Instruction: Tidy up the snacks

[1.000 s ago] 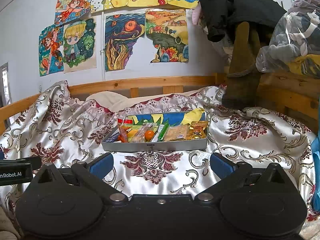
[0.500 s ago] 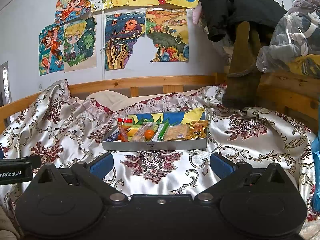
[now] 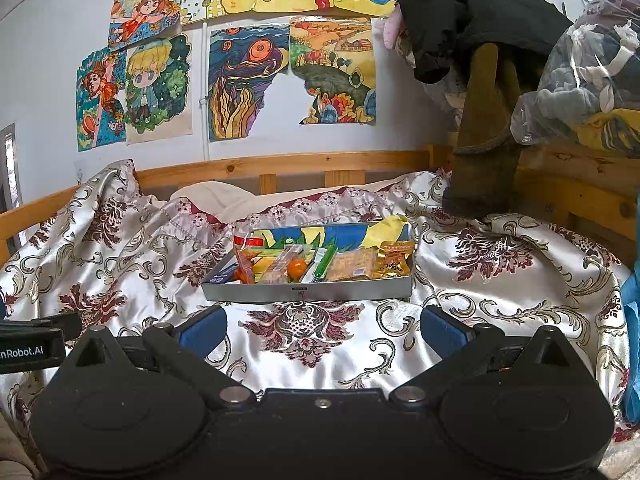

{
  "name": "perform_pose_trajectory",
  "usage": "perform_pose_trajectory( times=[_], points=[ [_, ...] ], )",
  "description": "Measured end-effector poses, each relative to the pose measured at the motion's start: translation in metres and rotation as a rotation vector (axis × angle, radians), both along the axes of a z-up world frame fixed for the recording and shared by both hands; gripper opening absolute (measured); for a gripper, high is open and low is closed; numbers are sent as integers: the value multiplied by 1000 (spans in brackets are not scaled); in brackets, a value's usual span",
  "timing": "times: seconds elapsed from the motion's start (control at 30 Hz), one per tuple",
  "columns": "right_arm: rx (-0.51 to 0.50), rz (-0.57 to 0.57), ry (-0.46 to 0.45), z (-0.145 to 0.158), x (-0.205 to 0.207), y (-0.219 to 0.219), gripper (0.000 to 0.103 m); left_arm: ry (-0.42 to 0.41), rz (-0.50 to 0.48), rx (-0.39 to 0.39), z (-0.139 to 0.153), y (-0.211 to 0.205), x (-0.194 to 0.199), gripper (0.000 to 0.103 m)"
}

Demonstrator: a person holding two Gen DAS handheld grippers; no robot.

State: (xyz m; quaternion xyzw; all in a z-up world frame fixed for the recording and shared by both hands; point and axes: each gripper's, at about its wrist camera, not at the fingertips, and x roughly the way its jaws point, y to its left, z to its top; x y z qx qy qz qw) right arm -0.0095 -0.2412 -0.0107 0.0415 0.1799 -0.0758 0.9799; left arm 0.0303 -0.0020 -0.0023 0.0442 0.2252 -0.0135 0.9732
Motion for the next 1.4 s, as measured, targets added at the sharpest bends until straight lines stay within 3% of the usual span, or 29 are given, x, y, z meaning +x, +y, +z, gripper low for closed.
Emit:
perform_pose_trajectory(
  times=[1.4],
  points=[
    [-3,0,-1,0,0,-1,102,23,4,-3,1,4,2,103]
  ],
)
